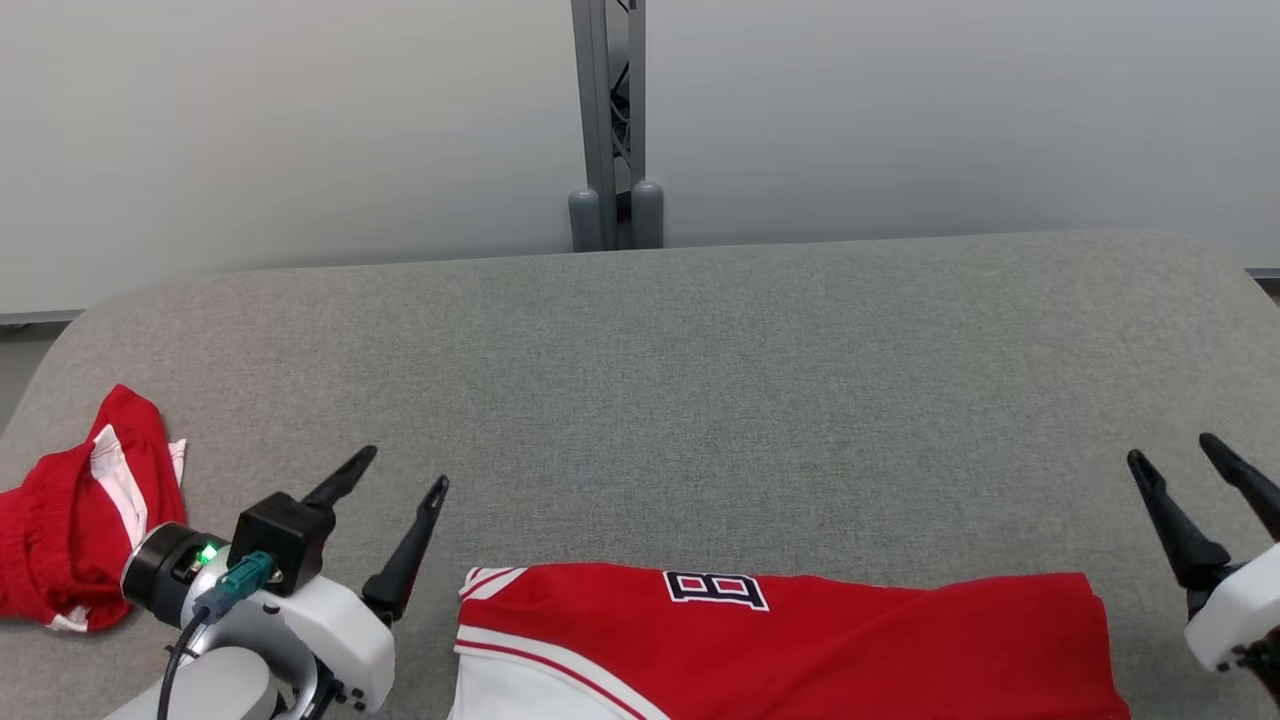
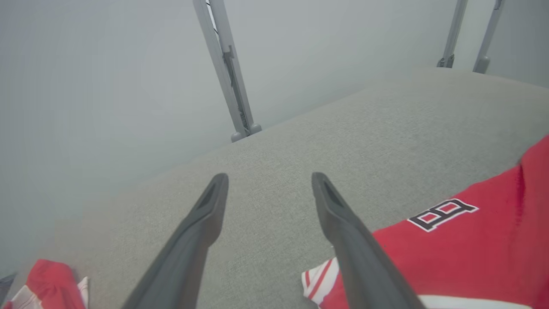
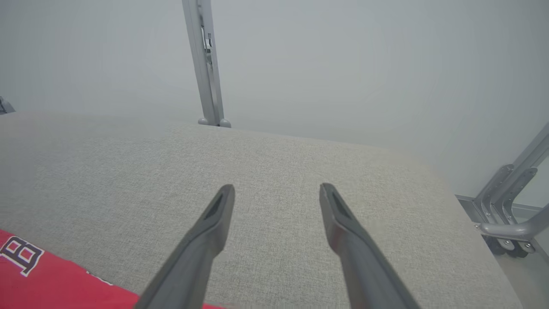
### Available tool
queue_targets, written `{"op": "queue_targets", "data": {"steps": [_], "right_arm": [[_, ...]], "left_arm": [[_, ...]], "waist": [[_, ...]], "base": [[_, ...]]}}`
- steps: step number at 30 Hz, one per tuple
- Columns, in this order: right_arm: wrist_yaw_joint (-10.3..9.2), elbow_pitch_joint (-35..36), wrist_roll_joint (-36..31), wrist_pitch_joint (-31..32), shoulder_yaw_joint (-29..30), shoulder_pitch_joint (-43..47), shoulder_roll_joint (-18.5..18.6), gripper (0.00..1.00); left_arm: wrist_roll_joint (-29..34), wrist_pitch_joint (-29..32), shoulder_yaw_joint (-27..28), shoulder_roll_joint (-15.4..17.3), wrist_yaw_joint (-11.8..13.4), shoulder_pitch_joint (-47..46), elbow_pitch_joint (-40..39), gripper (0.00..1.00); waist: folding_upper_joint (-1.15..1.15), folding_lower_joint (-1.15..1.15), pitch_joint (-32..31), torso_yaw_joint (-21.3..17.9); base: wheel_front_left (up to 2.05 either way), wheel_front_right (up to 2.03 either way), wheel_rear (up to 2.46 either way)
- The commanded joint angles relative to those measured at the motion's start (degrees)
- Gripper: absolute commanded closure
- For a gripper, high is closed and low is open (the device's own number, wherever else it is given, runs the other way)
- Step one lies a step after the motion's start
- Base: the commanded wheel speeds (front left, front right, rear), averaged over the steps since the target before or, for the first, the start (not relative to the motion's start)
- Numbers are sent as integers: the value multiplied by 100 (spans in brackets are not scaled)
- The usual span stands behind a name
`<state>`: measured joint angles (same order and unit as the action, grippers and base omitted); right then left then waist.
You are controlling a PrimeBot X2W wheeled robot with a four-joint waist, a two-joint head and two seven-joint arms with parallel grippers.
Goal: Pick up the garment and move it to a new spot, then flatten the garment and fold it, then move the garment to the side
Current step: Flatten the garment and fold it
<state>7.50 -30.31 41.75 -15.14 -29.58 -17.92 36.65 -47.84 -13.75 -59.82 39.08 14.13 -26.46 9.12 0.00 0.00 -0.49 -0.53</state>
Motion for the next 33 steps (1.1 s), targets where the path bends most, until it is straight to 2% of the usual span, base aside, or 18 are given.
{"op": "queue_targets", "data": {"steps": [1,4,6,9,12,15,17,21,24,28,33], "right_arm": [[-2,38,-79,-2,71,107,-47,0],[-2,348,-557,-3,679,473,-389,0],[-2,558,-811,-3,1040,690,-621,0],[-2,852,-1138,-5,1463,950,-917,0],[-2,1077,-1392,-4,1787,1167,-1181,0],[-2,1298,-1607,-4,2061,1355,-1437,0],[-2,1421,-1711,-4,2186,1481,-1589,0],[-2,1457,-1827,-4,2289,1675,-1832,0],[-2,1384,-1839,-5,2221,1754,-1934,0],[-2,1298,-1768,-5,2149,1773,-1947,0],[-2,1223,-1711,-5,2110,1722,-1892,0]], "left_arm": [[80,-33,54,-10,77,1,67,0],[297,-139,548,-413,483,183,286,0],[683,-140,1248,-763,783,399,198,0],[1510,-138,2078,-1222,981,993,50,0],[2218,-140,2946,-1705,1052,1493,-138,0],[2748,-140,3697,-2180,915,2030,-287,0],[3036,-140,4165,-2485,736,2298,-392,0],[3520,-141,4827,-3028,292,2762,-524,0],[3805,-141,5199,-3315,33,3021,-527,0],[4043,-141,5491,-3519,-222,3161,-470,0],[4145,-141,5635,-3590,-474,3089,-420,0]], "waist": [[0,0,2,-6],[0,0,19,-31],[0,0,41,-39],[0,0,79,-69],[0,0,108,-88],[0,0,123,-103],[0,0,126,-111],[0,0,126,-125],[0,0,126,-142],[0,0,131,-138],[0,0,147,-129]], "base": [[0,0,0],[0,0,0],[0,0,0],[0,0,0],[0,0,0],[0,0,0],[0,0,0],[0,0,0],[0,0,0],[0,0,0],[0,0,0]]}}
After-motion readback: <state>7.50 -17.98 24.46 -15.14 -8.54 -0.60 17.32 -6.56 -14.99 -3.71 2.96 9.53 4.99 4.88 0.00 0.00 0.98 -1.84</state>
